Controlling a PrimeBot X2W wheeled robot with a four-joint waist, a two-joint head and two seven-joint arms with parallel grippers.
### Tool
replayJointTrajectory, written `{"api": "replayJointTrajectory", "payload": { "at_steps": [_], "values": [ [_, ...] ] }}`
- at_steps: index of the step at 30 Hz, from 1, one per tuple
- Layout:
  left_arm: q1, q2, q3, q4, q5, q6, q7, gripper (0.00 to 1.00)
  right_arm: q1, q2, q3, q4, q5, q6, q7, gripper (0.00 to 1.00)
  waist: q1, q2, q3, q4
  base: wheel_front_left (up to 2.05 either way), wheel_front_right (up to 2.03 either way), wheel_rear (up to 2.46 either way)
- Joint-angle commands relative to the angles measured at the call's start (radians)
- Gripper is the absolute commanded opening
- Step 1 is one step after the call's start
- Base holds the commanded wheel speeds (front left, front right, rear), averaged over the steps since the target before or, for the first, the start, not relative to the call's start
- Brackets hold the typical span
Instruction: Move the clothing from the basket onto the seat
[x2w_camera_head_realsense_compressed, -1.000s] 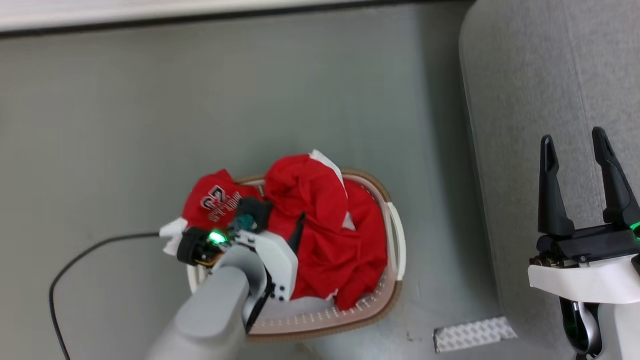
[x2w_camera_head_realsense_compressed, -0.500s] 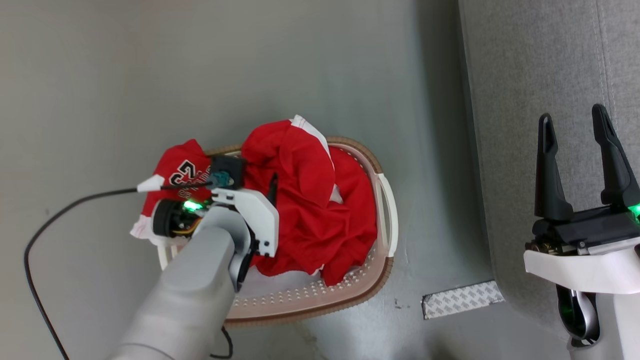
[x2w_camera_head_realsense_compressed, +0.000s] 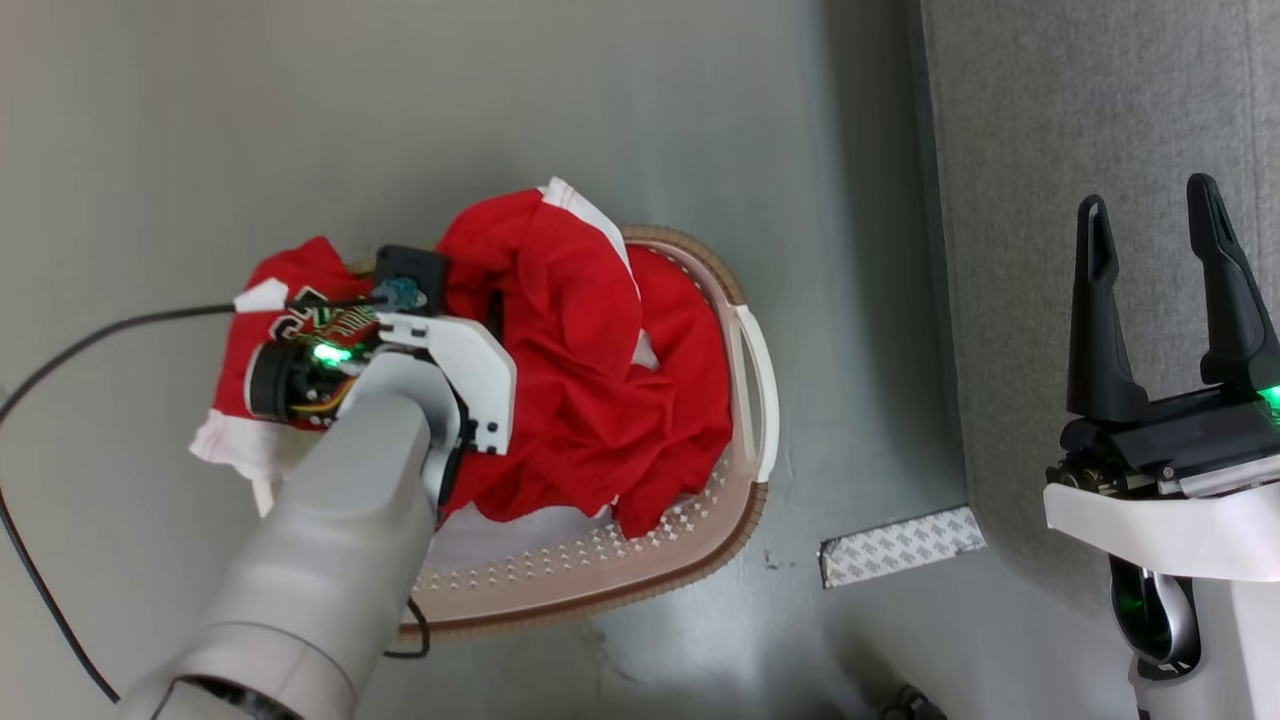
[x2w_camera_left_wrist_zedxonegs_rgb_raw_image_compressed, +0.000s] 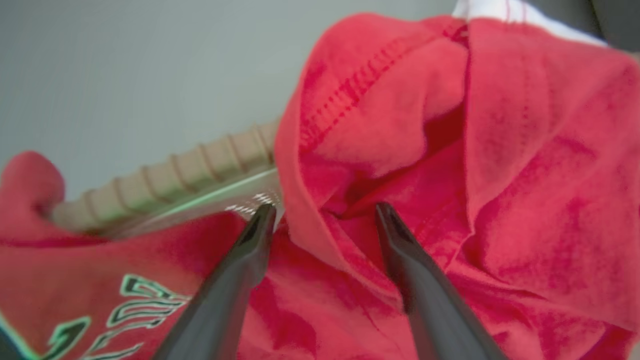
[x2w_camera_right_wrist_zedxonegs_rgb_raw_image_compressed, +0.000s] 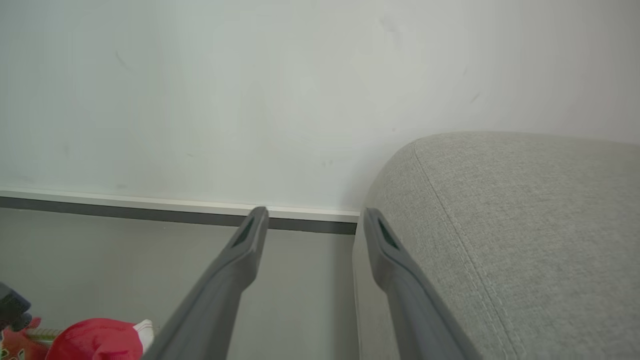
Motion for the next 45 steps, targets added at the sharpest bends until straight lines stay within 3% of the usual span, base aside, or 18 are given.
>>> {"api": "replayJointTrajectory", "payload": {
  "at_steps": [1,6,7,8,9,16,23,30,45],
  "values": [
    [-0.016,0.009,-0.005,0.009,0.014,0.002,-0.002,1.0,-0.014,0.002,0.001,-0.005,0.006,-0.002,0.001,1.0,-0.0001,0.0,0.018,-0.009,0.0,0.0,0.0],
    [-0.036,0.012,-0.017,0.022,0.019,-0.004,-0.012,1.0,-0.018,0.002,0.009,-0.007,0.015,-0.002,0.001,1.0,-0.0001,0.0,0.04,-0.022,0.0,0.0,0.0],
    [-0.039,0.012,-0.021,0.023,0.022,-0.009,-0.012,0.87,-0.018,0.002,0.008,-0.007,0.015,-0.002,0.001,1.0,-0.0001,0.0,0.042,-0.023,0.0,0.0,0.0],
    [-0.042,0.011,-0.027,0.024,0.023,-0.013,-0.016,0.22,-0.018,0.002,0.006,-0.007,0.016,-0.002,0.001,1.0,-0.0001,0.0,0.044,-0.023,0.0,0.0,0.0],
    [-0.046,0.01,-0.03,0.025,0.022,-0.019,-0.024,0.0,-0.018,0.002,0.003,-0.007,0.015,-0.002,0.001,1.0,-0.0001,0.0,0.045,-0.021,0.0,0.0,0.0],
    [-0.023,-0.005,-0.061,0.023,0.025,-0.074,-0.06,0.0,-0.017,0.002,-0.009,0.022,0.018,-0.002,0.001,1.0,-0.0001,0.0,0.01,0.009,0.0,0.0,0.0],
    [0.073,-0.014,-0.067,-0.031,-0.027,-0.149,-0.107,0.0,0.016,0.001,0.002,0.091,0.028,-0.002,0.001,1.0,-0.0001,0.0,-0.115,0.065,0.0,0.0,0.0],
    [0.26,-0.015,-0.134,-0.239,-0.122,-0.198,-0.122,0.0,0.119,0.0,-0.018,0.16,0.009,-0.002,0.001,1.0,-0.0001,0.0,-0.316,0.143,0.0,0.0,0.0],
    [0.538,0.003,-0.168,-0.666,-0.203,-0.123,-0.116,0.0,0.343,-0.02,-0.075,0.208,-0.011,-0.002,0.001,1.0,-0.0001,0.0,-0.67,0.27,0.0,0.0,0.0]
  ]
}}
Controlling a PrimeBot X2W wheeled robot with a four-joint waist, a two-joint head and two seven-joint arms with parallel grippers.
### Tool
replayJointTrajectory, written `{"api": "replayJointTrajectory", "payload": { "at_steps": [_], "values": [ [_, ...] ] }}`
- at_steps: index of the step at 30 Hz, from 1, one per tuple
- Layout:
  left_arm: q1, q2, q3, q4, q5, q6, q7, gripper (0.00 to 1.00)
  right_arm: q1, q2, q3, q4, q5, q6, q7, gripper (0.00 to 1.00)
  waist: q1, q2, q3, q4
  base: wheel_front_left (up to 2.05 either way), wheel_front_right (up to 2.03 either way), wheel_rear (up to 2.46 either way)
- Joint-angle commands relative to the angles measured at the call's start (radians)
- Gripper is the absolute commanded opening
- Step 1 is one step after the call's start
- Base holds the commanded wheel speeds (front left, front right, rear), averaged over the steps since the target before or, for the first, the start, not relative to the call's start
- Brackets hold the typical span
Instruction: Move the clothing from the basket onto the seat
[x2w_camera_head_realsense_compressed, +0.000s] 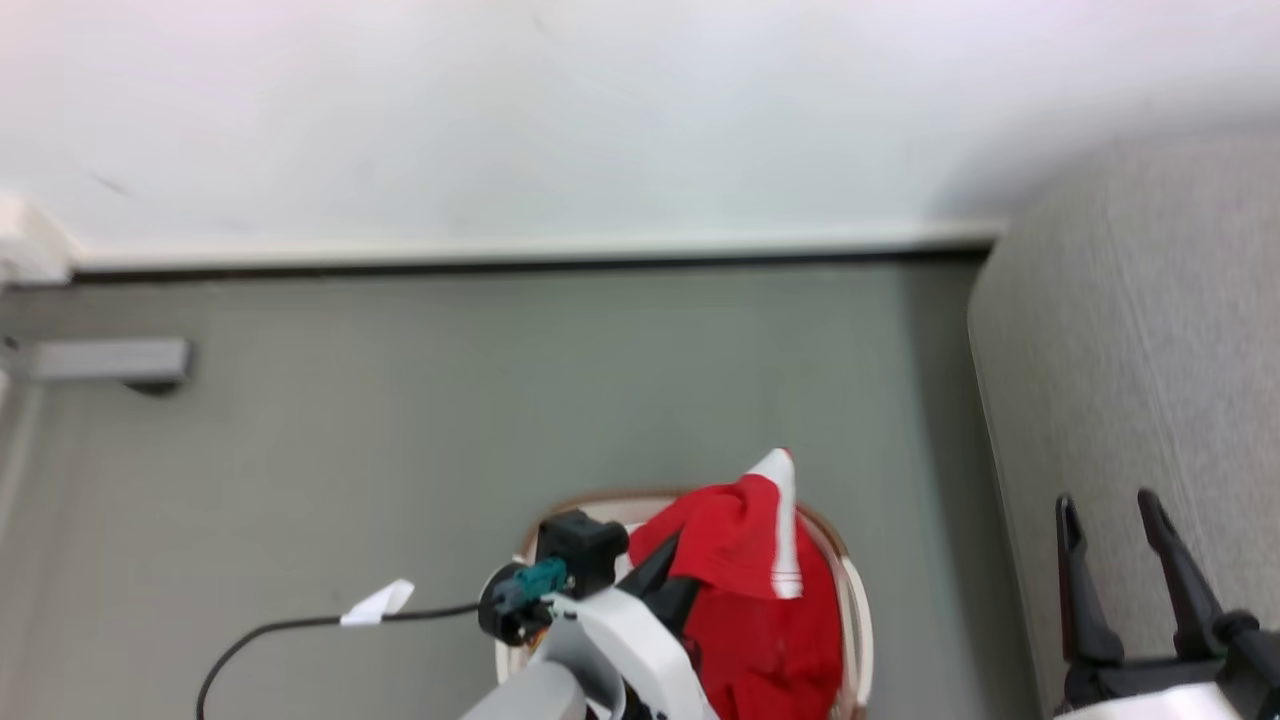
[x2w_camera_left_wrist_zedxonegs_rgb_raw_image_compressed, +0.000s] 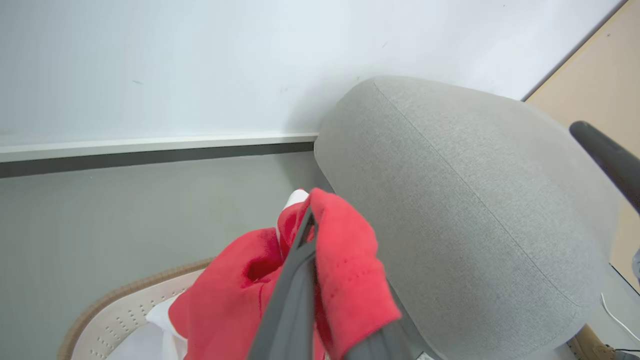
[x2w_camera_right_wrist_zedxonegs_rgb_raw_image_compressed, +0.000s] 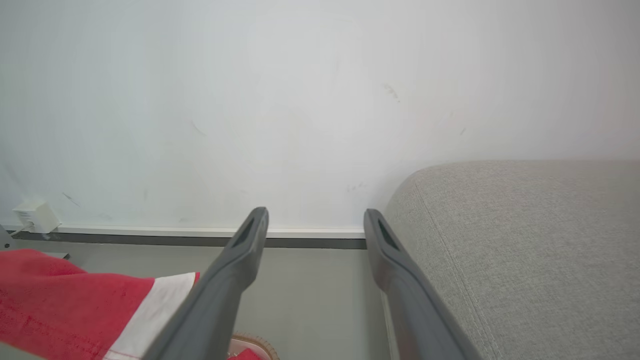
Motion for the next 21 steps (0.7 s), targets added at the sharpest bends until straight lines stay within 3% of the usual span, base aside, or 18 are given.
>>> {"api": "replayJointTrajectory", "payload": {
  "at_steps": [1,13,21],
  "values": [
    [0.028,0.015,0.0,-0.031,-0.003,0.008,0.006,0.0,0.023,-0.008,-0.004,0.004,-0.005,-0.002,0.001,1.0,0.0004,-0.0001,-0.097,0.054,0.0,0.0,0.0],
    [0.195,0.149,0.029,-0.442,-0.05,0.133,0.13,0.0,0.141,-0.035,0.035,-0.005,0.02,-0.002,0.001,1.0,0.0004,-0.0001,-0.285,0.065,0.0,0.0,0.0],
    [0.215,0.242,0.057,-0.628,-0.054,0.186,0.215,0.0,0.121,-0.119,0.205,-0.053,0.092,-0.002,0.001,1.0,0.0004,-0.0001,-0.313,0.066,0.0,0.0,0.0]
  ]
}}
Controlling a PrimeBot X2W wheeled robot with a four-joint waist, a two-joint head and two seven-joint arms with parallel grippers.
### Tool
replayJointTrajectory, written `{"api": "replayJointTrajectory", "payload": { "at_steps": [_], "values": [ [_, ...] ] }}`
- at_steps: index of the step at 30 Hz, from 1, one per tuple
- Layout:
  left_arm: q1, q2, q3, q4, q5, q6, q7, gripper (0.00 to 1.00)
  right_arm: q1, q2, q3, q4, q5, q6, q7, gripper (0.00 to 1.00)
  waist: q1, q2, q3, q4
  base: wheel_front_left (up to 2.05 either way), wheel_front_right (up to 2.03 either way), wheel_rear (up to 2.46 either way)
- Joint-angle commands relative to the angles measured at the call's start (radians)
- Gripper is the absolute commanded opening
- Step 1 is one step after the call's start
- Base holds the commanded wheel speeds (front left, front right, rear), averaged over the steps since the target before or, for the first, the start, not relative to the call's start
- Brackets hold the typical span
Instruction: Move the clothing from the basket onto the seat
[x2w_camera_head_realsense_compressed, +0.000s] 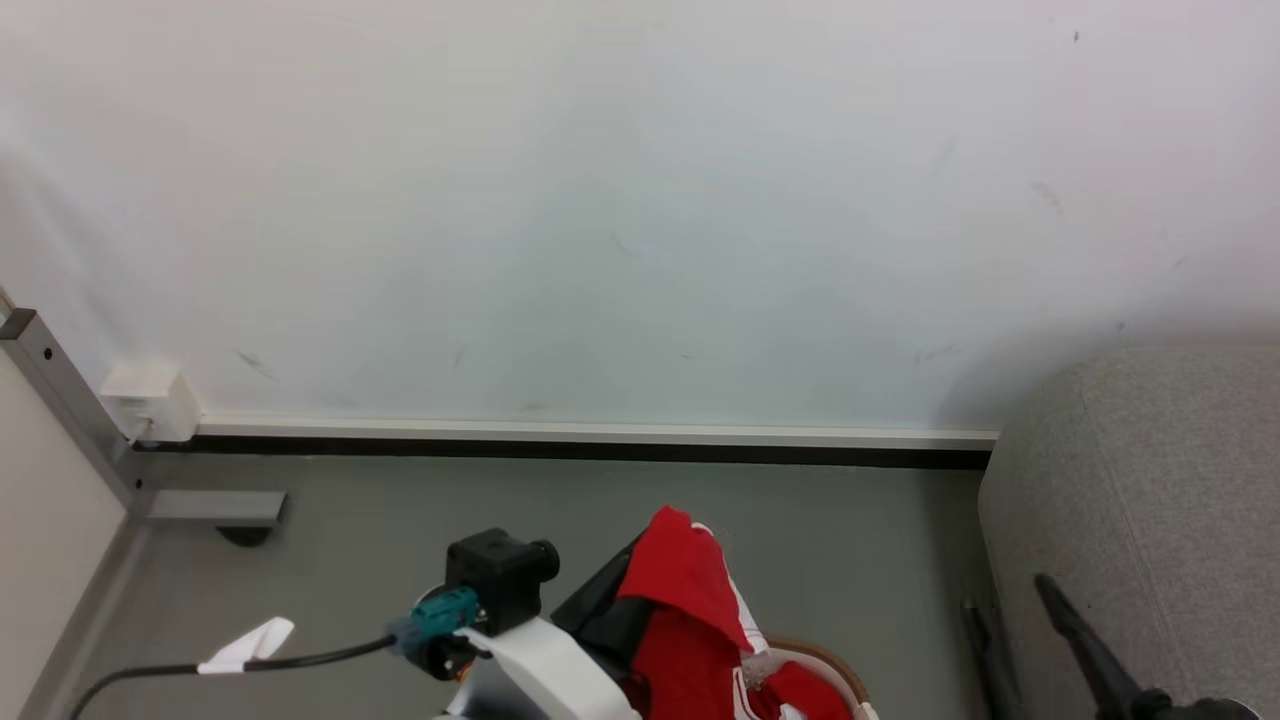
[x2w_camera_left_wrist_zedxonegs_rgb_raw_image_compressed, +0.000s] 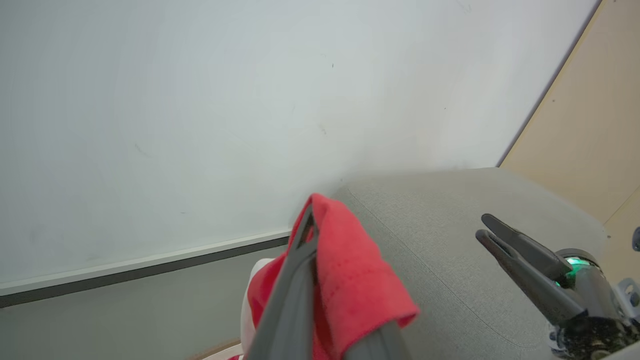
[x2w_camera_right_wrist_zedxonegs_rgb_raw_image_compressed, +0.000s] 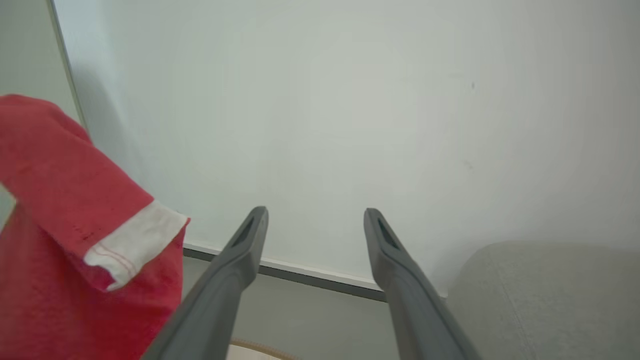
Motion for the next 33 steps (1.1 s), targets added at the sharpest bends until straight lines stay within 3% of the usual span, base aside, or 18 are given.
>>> {"api": "replayJointTrajectory", "payload": {
  "at_steps": [1,7,13,25,30,31,32,33],
  "values": [
    [0.013,0.017,0.007,-0.022,-0.012,0.007,0.011,0.0,-0.018,-0.029,0.047,-0.014,0.018,-0.002,0.001,1.0,0.0002,0.0,-0.001,0.0,0.0,0.0,0.0],
    [0.023,0.057,0.015,-0.094,-0.027,0.017,0.061,0.0,-0.12,-0.181,0.313,-0.034,0.094,-0.002,0.001,1.0,0.0002,0.0,0.003,-0.002,0.0,0.0,0.0],
    [0.007,0.043,-0.005,-0.099,-0.028,0.002,0.071,0.0,-0.28,-0.297,0.523,-0.057,0.139,-0.002,0.031,1.0,0.0002,0.0,0.013,0.003,0.0,0.0,0.0],
    [-0.075,-0.029,-0.115,-0.069,-0.015,-0.096,0.112,0.0,-0.516,-0.349,0.806,-0.018,0.22,-0.002,0.142,1.0,0.0002,0.0,0.02,0.016,0.0,0.0,0.0],
    [-0.078,-0.048,-0.126,-0.064,-0.038,-0.107,0.119,0.0,-0.546,-0.33,0.84,0.029,0.27,-0.002,0.143,1.0,0.0002,0.0,0.016,0.02,0.0,0.0,0.0],
    [-0.077,-0.05,-0.127,-0.062,-0.042,-0.109,0.12,0.0,-0.552,-0.327,0.842,0.041,0.28,-0.002,0.138,0.72,0.0002,0.0,0.016,0.021,0.0,0.0,0.0],
    [-0.076,-0.05,-0.129,-0.059,-0.044,-0.11,0.12,0.0,-0.556,-0.321,0.844,0.052,0.294,-0.002,0.13,0.0,0.0002,0.0,0.016,0.022,0.0,0.0,0.0],
    [-0.074,-0.05,-0.129,-0.054,-0.045,-0.109,0.119,0.0,-0.553,-0.314,0.844,0.063,0.313,-0.002,0.127,0.0,0.0002,0.0,0.016,0.022,0.0,0.0,0.0]
  ]
}}
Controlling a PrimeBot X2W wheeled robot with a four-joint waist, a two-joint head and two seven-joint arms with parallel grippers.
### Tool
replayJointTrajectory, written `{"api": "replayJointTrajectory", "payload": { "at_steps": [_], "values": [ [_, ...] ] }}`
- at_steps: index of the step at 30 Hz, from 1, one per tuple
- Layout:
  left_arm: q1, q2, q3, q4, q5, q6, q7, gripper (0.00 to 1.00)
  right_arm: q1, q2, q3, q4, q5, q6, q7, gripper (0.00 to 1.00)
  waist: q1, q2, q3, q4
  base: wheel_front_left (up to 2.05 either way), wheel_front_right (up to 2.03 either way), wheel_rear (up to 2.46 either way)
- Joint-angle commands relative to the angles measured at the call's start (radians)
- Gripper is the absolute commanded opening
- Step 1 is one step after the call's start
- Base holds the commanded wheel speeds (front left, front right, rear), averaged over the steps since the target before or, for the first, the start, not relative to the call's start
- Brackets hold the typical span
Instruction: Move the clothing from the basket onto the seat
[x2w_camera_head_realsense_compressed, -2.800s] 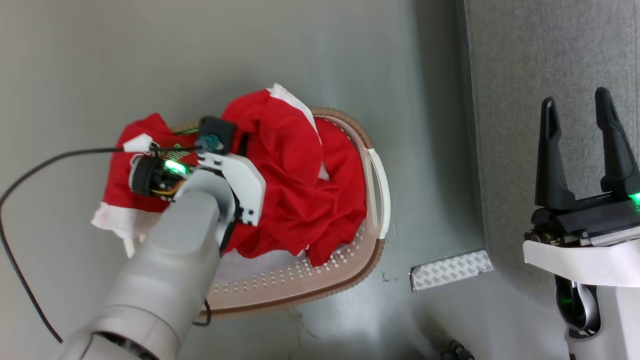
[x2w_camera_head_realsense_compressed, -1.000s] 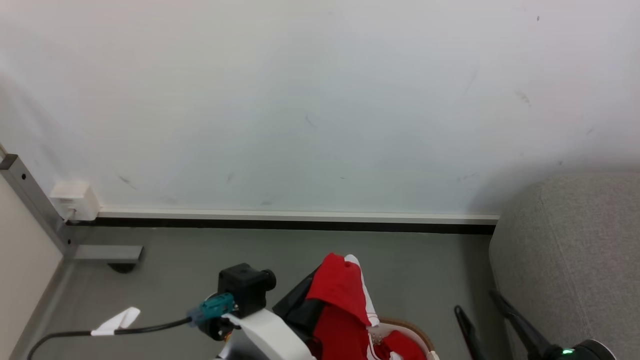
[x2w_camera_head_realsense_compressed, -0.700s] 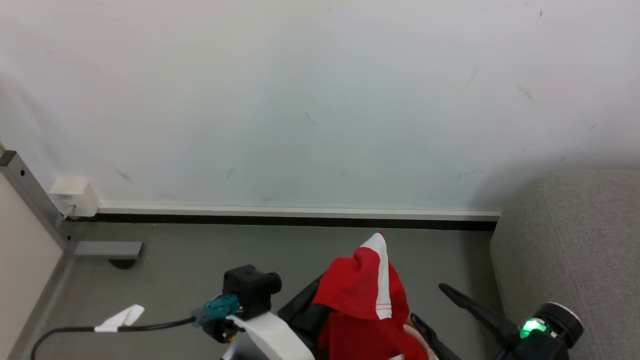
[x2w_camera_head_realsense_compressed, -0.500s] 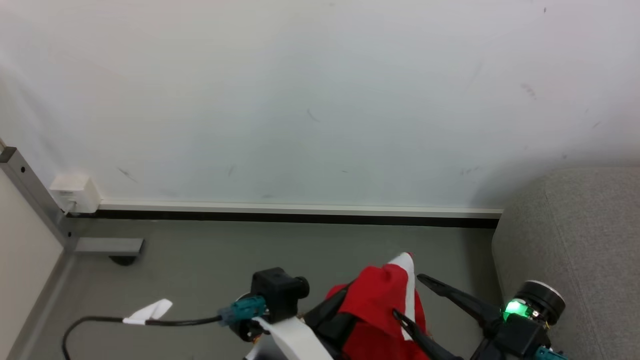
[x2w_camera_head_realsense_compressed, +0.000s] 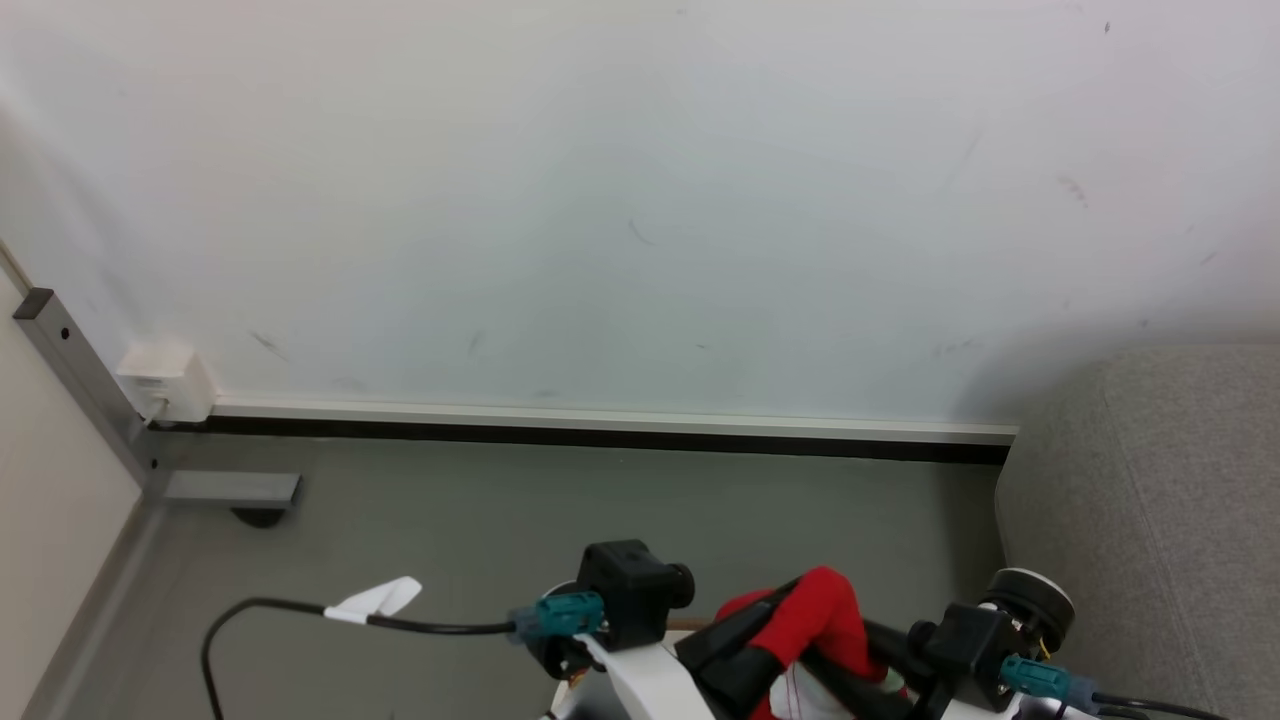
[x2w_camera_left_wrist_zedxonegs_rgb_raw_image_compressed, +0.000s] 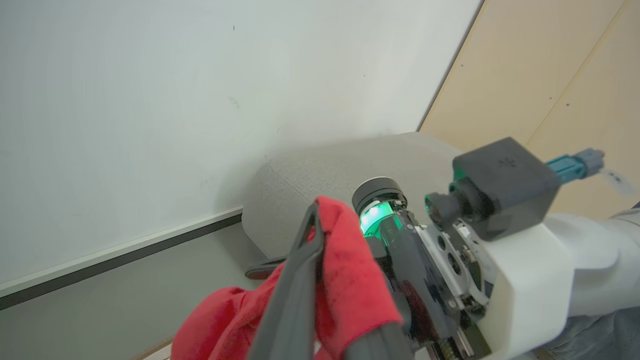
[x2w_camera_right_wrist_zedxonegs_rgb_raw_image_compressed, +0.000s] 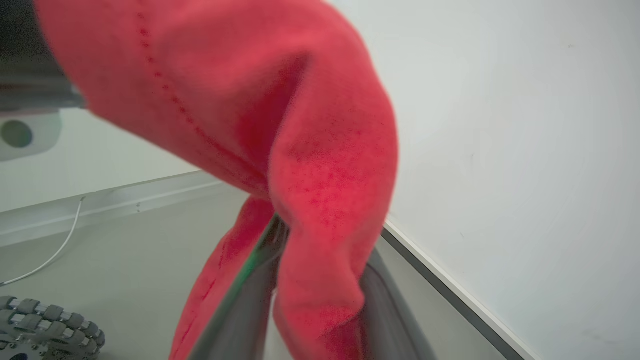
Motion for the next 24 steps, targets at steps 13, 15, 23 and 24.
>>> {"api": "replayJointTrajectory", "payload": {
  "at_steps": [13,15,23,24],
  "values": [
    [0.001,-0.001,0.031,0.088,0.019,0.037,-0.065,1.0,-0.017,-0.046,-0.091,0.065,0.07,-0.003,-0.033,0.0,0.0,-0.0001,0.023,-0.096,0.0,0.0,0.0],
    [-0.004,-0.011,0.029,0.097,0.022,0.035,-0.072,1.0,-0.015,-0.05,-0.118,0.067,0.07,-0.003,-0.043,0.0,0.0,-0.0001,0.029,-0.127,0.0,0.0,0.0],
    [-0.044,-0.025,0.024,0.134,0.057,0.044,-0.099,1.0,-0.018,-0.095,-0.288,0.019,0.055,-0.003,-0.068,0.0,0.0,-0.0001,0.103,-0.299,0.0,0.0,0.0],
    [-0.051,-0.029,0.021,0.137,0.057,0.04,-0.099,1.0,-0.016,-0.098,-0.316,0.015,0.052,-0.003,-0.071,0.0,0.0,-0.0001,0.113,-0.313,0.0,0.0,0.0]
  ]
}}
